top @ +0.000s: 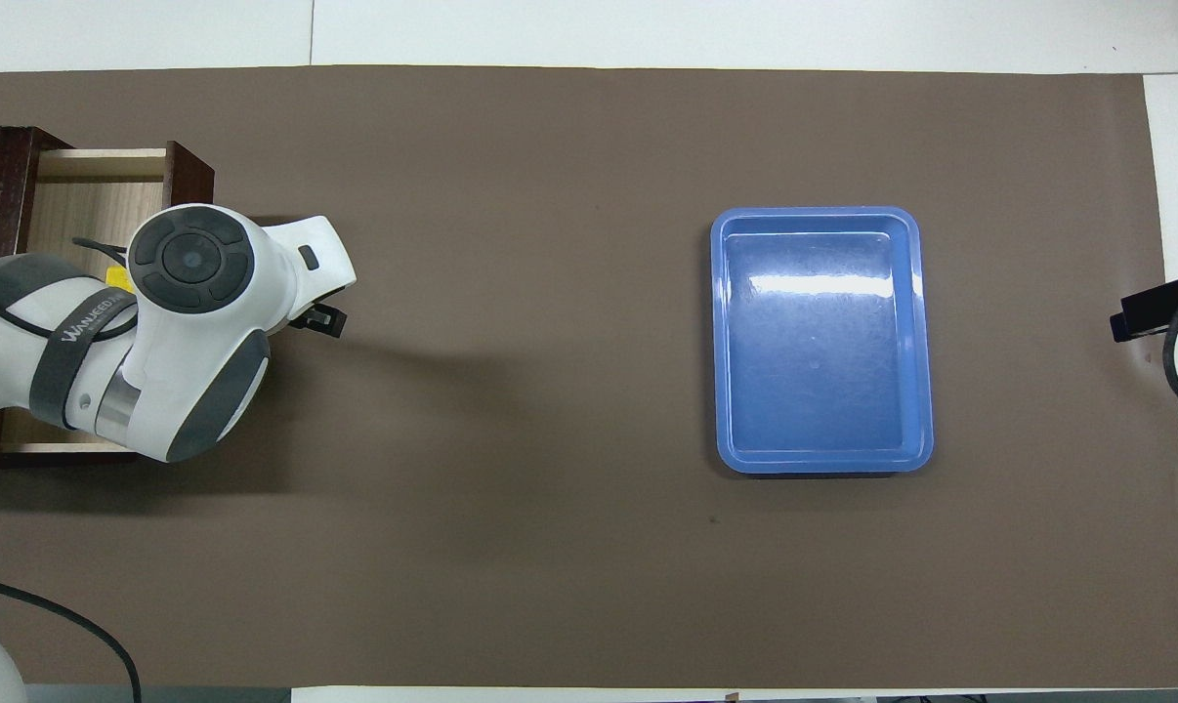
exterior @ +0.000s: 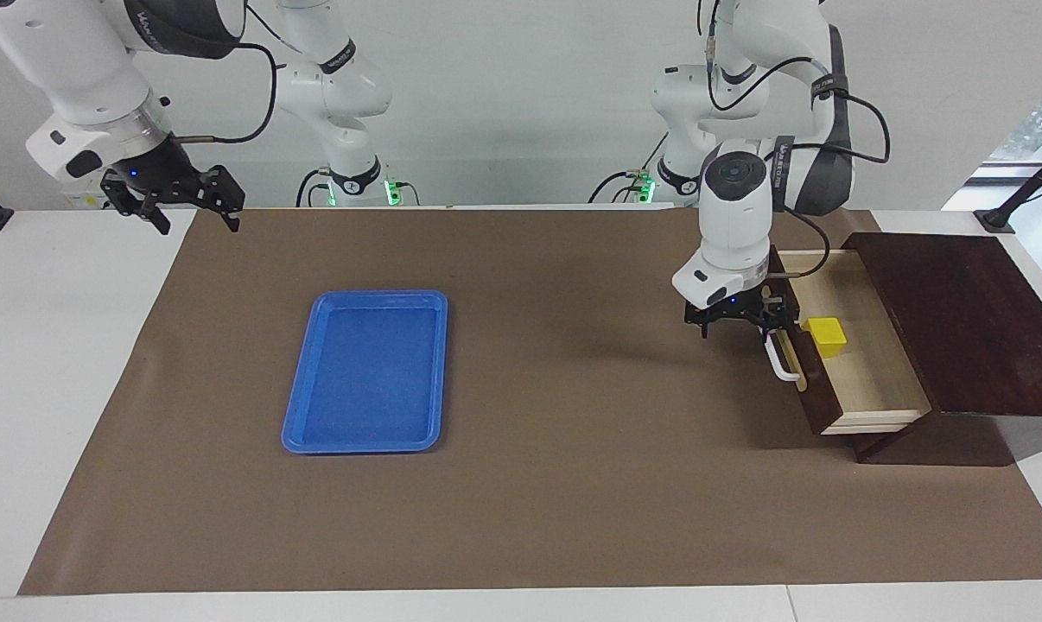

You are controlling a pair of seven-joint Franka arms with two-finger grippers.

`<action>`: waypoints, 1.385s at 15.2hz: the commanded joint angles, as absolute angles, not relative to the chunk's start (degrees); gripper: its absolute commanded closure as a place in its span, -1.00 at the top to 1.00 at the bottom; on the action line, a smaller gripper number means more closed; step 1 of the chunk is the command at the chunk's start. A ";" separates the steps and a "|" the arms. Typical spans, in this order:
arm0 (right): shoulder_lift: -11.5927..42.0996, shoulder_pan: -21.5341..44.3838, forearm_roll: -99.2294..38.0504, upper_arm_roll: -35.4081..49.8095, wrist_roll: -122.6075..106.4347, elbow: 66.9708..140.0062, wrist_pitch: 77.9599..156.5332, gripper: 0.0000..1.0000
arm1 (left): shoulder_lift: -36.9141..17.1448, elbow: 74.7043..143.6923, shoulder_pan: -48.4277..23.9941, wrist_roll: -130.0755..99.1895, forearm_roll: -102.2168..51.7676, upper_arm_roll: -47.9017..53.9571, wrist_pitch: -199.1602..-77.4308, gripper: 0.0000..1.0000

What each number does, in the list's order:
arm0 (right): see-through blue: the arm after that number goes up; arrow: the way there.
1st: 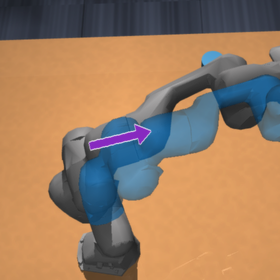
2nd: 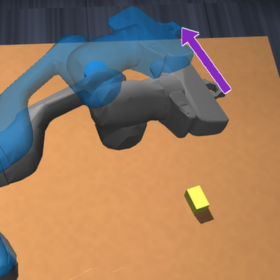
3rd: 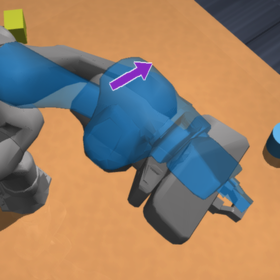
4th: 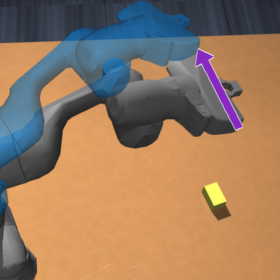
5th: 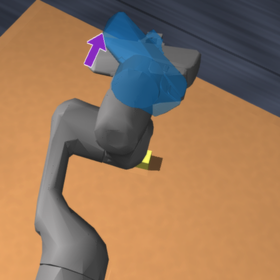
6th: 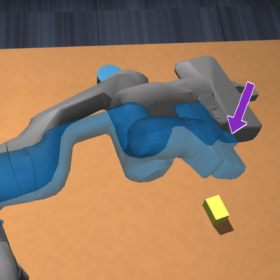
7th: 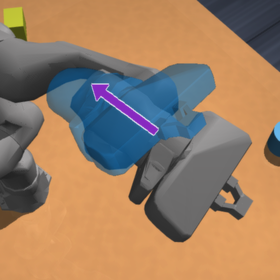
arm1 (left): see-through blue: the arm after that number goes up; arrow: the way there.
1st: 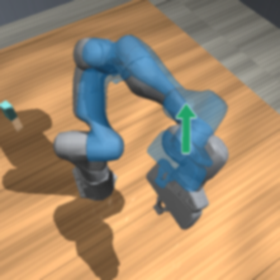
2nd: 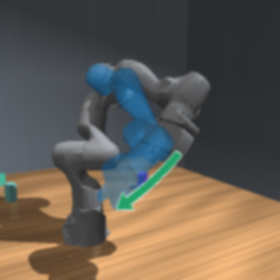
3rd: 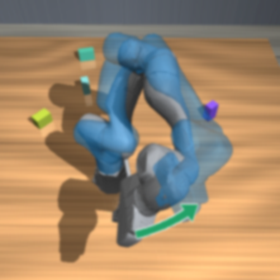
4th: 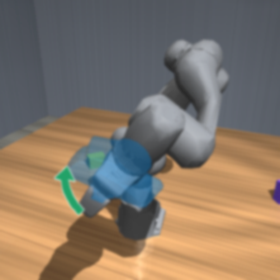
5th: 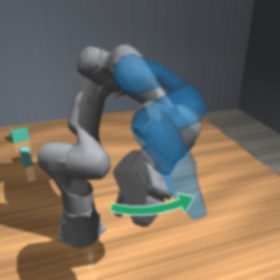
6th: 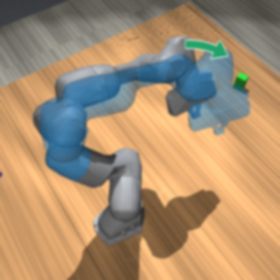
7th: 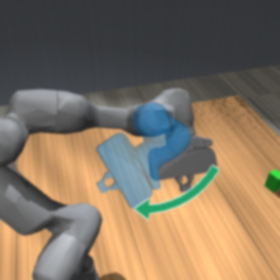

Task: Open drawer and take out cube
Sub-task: 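Pull the white drawer handle outward with the left gripper, then reach into the open drawer and grasp the yellow cube with the left gripper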

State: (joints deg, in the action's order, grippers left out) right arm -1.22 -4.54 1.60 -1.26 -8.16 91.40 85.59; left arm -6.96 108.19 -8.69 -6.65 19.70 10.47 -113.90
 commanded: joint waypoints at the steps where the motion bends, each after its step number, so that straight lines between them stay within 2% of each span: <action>1: -1.93 -4.39 0.97 -1.32 -7.21 92.20 85.34 1.00 | -7.74 98.03 -7.74 -6.76 11.46 9.50 -105.93 1.00; 4: -1.93 -4.39 0.97 -1.32 -7.21 92.20 85.34 1.00 | -7.12 94.66 -4.23 -13.58 8.01 9.23 -104.15 1.00; 8: -1.93 -4.39 0.97 -1.32 -7.21 92.20 85.34 1.00 | -7.21 94.31 2.53 -38.26 -0.16 9.14 -107.04 1.00; 11: -1.93 -4.39 0.97 -1.32 -7.21 92.20 85.34 1.00 | -7.30 94.22 6.49 -52.70 -0.44 9.14 -108.11 1.00; 15: -1.93 -5.01 0.97 -1.32 -7.21 92.20 85.34 1.00 | -6.94 95.45 9.92 -67.63 -0.35 8.79 -107.14 1.00; 18: -1.93 -4.48 0.97 -1.32 -7.21 92.20 85.34 1.00 | -7.20 98.78 10.19 -74.77 -0.09 8.70 -106.87 1.00; 21: -2.02 -4.39 0.97 -1.32 -7.29 92.37 85.17 1.00 | -8.00 98.62 10.20 -78.66 0.70 8.70 -107.58 1.00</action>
